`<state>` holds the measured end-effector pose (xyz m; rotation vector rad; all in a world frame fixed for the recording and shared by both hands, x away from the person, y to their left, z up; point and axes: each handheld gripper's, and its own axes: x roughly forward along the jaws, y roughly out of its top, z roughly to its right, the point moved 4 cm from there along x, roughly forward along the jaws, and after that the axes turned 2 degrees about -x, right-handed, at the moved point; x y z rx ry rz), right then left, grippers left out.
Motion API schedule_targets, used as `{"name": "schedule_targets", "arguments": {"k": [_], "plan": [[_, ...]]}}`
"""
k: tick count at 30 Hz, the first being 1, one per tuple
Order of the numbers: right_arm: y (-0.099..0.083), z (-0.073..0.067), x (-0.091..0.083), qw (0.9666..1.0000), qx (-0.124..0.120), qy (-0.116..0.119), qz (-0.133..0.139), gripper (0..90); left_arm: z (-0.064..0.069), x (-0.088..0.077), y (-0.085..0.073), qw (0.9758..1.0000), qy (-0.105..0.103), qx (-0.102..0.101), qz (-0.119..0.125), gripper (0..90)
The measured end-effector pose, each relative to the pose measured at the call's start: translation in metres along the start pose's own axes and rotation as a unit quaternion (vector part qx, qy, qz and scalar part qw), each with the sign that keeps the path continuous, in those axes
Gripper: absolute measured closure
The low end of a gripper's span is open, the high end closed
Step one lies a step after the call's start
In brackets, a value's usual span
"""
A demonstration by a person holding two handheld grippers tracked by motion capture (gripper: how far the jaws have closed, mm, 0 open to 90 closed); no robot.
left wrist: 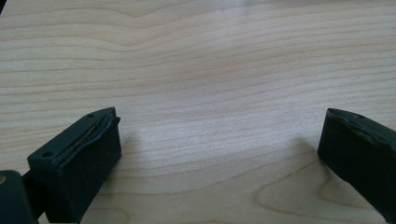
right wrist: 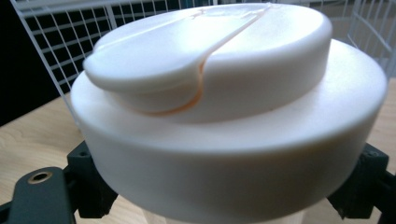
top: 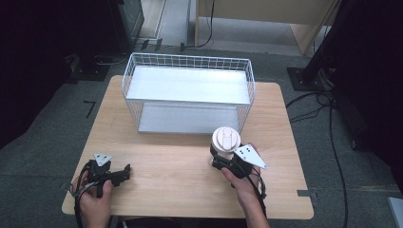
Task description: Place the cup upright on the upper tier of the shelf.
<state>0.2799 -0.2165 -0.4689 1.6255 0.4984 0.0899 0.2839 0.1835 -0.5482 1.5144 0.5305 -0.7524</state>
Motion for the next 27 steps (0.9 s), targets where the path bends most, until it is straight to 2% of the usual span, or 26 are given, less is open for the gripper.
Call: {"name": "schedule_targets", "arguments": {"k": [5, 7, 14, 15, 17, 18, 27], "plan": [[0.014, -0.003, 0.0, 0.9998, 0.0, 0.002, 0.022, 14.5, 0.0, 0.0, 0.0, 1.0, 0.0, 0.0, 0.0, 0.0], [0.026, -0.006, 0.0, 0.9993, -0.002, 0.004, 0.037, 14.6, 0.0, 0.0, 0.0, 1.0, 0.0, 0.0, 0.0, 0.0], [0.051, -0.013, 0.003, 0.998, -0.014, 0.009, 0.061, 14.7, 0.0, 0.0, 0.0, 1.0, 0.0, 0.0, 0.001, 0.0], [0.06, -0.015, 0.004, 0.9974, -0.019, 0.011, 0.069, 14.7, 0.0, 0.0, 0.0, 1.0, 0.0, 0.0, 0.001, 0.0], [0.063, -0.016, 0.004, 0.9972, -0.019, 0.012, 0.072, 14.7, 0.0, 0.0, 0.0, 1.0, 0.0, 0.0, 0.0, 0.0], [0.072, -0.019, 0.006, 0.9965, -0.025, 0.014, 0.078, 14.7, 0.0, 0.0, 0.0, 1.0, 0.0, 0.0, 0.0, 0.0], [0.102, -0.031, 0.012, 0.9936, -0.039, 0.022, 0.104, 14.8, 0.0, 0.0, 0.0, 1.0, 0.0, 0.0, 0.0, 0.0]]}}
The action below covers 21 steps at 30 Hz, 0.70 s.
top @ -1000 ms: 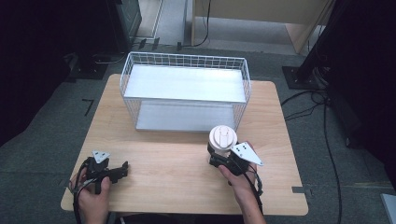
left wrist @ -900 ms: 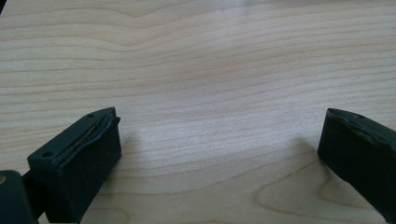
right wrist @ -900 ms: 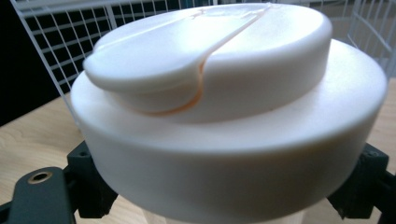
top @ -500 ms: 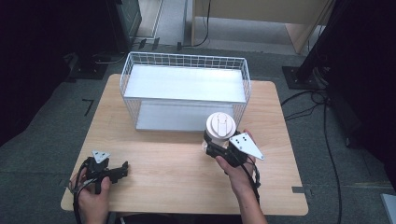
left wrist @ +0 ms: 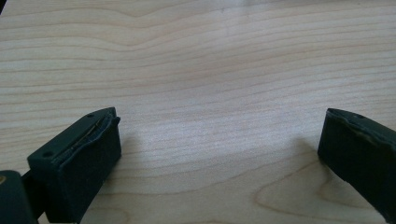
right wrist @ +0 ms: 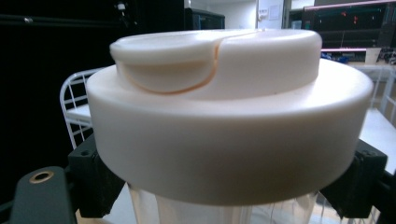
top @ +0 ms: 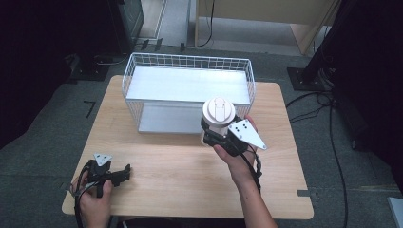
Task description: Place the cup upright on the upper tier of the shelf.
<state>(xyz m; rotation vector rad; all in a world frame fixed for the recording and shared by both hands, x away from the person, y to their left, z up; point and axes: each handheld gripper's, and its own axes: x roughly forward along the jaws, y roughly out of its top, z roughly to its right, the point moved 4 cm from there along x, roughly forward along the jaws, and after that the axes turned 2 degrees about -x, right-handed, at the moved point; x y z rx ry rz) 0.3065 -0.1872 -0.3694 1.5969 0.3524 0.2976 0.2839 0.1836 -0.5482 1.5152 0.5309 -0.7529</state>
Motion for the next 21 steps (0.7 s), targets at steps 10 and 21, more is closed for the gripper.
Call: {"name": "schedule_targets", "arguments": {"k": [10, 21], "plan": [[0.042, -0.008, 0.016, 0.999, -0.009, 0.001, 0.044, 14.9, 0.0, 0.0, 0.0, 1.0, 0.0, 0.0, 0.001, 0.0], [0.083, -0.006, 0.043, 0.997, -0.036, -0.018, 0.066, 14.9, 0.0, 0.0, 0.0, 1.0, 0.0, 0.001, 0.001, 0.0]]}}
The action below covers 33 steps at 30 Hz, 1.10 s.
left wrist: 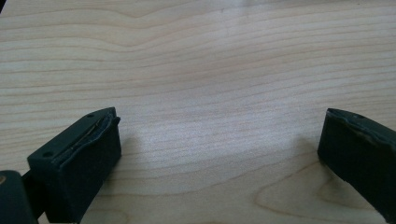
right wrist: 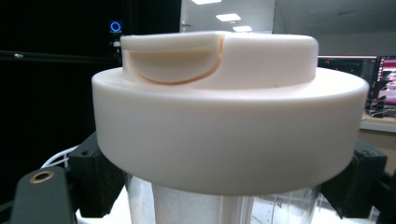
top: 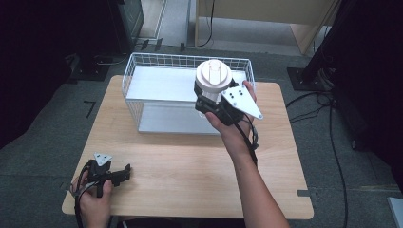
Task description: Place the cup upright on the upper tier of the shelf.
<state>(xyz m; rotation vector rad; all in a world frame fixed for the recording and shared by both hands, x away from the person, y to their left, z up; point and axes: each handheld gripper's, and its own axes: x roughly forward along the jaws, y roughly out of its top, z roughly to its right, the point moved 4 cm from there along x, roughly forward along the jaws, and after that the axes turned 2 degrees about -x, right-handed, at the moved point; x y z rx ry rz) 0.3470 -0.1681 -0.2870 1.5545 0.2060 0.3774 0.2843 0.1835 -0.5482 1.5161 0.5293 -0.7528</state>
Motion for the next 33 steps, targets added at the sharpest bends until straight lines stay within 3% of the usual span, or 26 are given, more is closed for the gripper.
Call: {"name": "schedule_targets", "arguments": {"k": [3, 9, 18, 22, 33], "plan": [[0.004, 0.002, 0.007, 1.0, 0.0, -0.002, -0.001, 14.9, 0.0, 0.0, 0.0, 1.0, 0.0, 0.0, 0.0, 0.0], [0.008, 0.008, 0.038, 0.9998, -0.012, -0.015, -0.009, 14.9, 0.0, 0.0, 0.0, 1.0, 0.0, 0.0, -0.001, 0.0], [0.0, 0.013, 0.081, 0.9985, -0.017, -0.039, -0.034, 14.9, 0.0, 0.0, 0.0, 1.0, 0.0, 0.0, 0.0, 0.0], [-0.005, 0.014, 0.091, 0.998, -0.02, -0.045, -0.041, 14.9, 0.0, 0.0, 0.0, 1.0, 0.0, 0.0, 0.0, 0.0], [-0.01, 0.02, 0.112, 0.9975, 0.008, -0.053, -0.046, 15.0, 0.0, 0.0, 0.0, 1.0, 0.0, 0.0, 0.0, 0.0]]}}
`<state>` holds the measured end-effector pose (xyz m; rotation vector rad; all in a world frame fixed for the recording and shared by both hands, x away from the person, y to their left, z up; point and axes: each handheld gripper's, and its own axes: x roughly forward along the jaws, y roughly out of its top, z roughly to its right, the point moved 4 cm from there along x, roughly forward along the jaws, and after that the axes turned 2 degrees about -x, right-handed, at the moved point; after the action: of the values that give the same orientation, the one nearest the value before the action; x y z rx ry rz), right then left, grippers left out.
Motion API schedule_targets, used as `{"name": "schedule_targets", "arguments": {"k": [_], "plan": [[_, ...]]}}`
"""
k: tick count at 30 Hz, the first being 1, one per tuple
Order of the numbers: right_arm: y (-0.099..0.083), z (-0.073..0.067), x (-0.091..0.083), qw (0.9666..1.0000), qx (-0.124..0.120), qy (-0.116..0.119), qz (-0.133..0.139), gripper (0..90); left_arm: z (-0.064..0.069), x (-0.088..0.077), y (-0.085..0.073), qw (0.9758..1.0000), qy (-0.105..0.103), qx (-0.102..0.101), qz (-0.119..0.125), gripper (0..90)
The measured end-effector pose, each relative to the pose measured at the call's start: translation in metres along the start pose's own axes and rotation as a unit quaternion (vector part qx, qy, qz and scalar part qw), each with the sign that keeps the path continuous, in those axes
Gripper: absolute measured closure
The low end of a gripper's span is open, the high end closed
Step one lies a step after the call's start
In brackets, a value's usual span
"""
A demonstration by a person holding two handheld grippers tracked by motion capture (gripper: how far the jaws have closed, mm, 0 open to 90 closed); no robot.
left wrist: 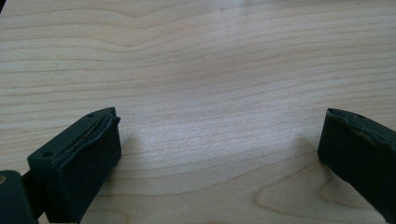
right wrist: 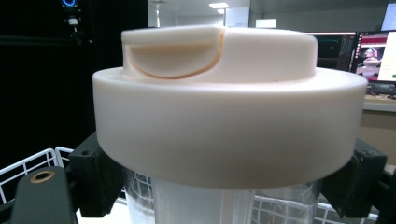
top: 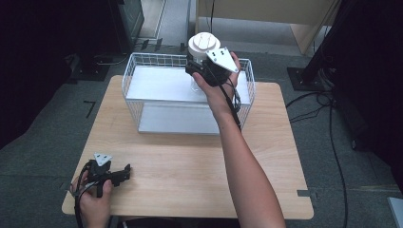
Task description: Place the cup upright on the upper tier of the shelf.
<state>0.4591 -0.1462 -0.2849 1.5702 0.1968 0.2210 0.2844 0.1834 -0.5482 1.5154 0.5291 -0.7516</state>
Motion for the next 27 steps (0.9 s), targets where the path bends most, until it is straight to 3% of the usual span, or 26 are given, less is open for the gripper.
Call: {"name": "schedule_targets", "arguments": {"k": [5, 7, 10, 15, 27], "plan": [[0.0, 0.001, -0.002, 0.9999, 0.002, 0.011, -0.011, 12.7, 0.0, 0.0, 0.0, 1.0, 0.0, 0.0, 0.0, 0.0], [0.001, 0.004, -0.003, 0.9995, 0.012, 0.023, -0.019, 2.6, 0.0, 0.0, 0.0, 1.0, 0.0, 0.0, 0.0, 0.0], [0.0, 0.007, -0.004, 0.9989, 0.018, 0.032, -0.029, 2.2, 0.0, 0.0, 0.0, 1.0, 0.0, 0.001, 0.0, 0.0], [-0.008, 0.009, -0.011, 0.9983, 0.007, 0.043, -0.038, 1.0, 0.0, 0.0, 0.0, 1.0, 0.0, 0.001, 0.0, 0.0], [-0.033, 0.028, -0.052, 0.9975, -0.02, 0.055, -0.042, 1.0, 0.0, 0.0, 0.0, 1.0, 0.0, 0.001, 0.0, 0.0]]}}
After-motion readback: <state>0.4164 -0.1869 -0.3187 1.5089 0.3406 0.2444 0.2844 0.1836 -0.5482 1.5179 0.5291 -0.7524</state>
